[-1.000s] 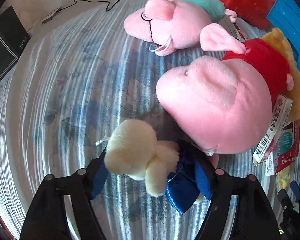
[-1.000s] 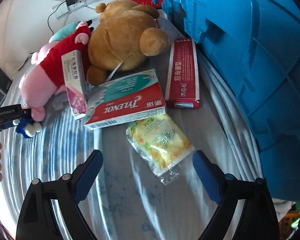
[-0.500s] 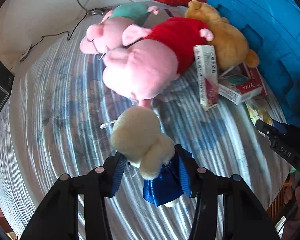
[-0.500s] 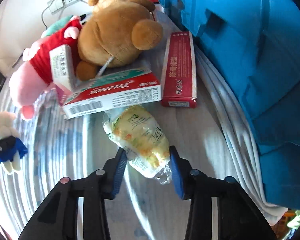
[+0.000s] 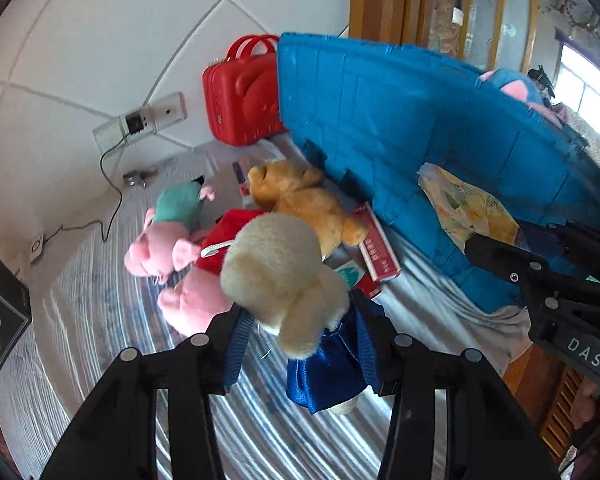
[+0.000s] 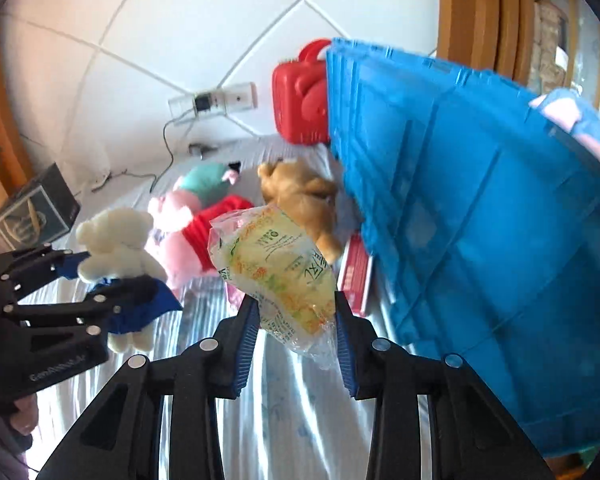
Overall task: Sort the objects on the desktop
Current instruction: 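Carry the cream bear and snack bag into the blue bin and release both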
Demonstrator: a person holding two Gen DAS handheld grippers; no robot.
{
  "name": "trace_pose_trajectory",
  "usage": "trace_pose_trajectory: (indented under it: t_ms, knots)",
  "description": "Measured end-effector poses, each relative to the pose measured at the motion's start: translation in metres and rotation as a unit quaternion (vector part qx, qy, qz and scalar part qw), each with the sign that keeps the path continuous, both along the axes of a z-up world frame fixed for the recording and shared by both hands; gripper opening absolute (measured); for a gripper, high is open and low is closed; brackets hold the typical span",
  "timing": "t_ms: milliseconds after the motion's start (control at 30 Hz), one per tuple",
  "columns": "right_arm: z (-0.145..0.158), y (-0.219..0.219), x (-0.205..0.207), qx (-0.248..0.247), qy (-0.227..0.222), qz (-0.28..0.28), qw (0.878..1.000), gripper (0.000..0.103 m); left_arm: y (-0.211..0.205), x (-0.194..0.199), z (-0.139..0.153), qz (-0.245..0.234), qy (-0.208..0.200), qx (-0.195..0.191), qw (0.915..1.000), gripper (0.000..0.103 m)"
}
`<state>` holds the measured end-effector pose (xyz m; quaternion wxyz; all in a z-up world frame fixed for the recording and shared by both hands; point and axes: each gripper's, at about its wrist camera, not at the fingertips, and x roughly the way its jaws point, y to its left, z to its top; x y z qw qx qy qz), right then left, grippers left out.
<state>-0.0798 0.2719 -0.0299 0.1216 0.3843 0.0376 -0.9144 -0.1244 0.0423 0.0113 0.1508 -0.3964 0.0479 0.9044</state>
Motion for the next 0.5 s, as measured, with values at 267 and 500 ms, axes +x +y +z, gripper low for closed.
trace_pose_trajectory:
  t_ms: [267,500]
  knots:
    - [0.080,0.030,0.017,-0.029,0.083,-0.018,0.996,0.035,0.053,0.005,0.076,-0.051,0.094,0.018,0.9941,0.046]
    - [0.138,0.088,0.018,-0.001,0.144,-0.085,0.986,0.035,0.115,-0.014,0.128,-0.088,0.148,0.040,0.9843,0.046]
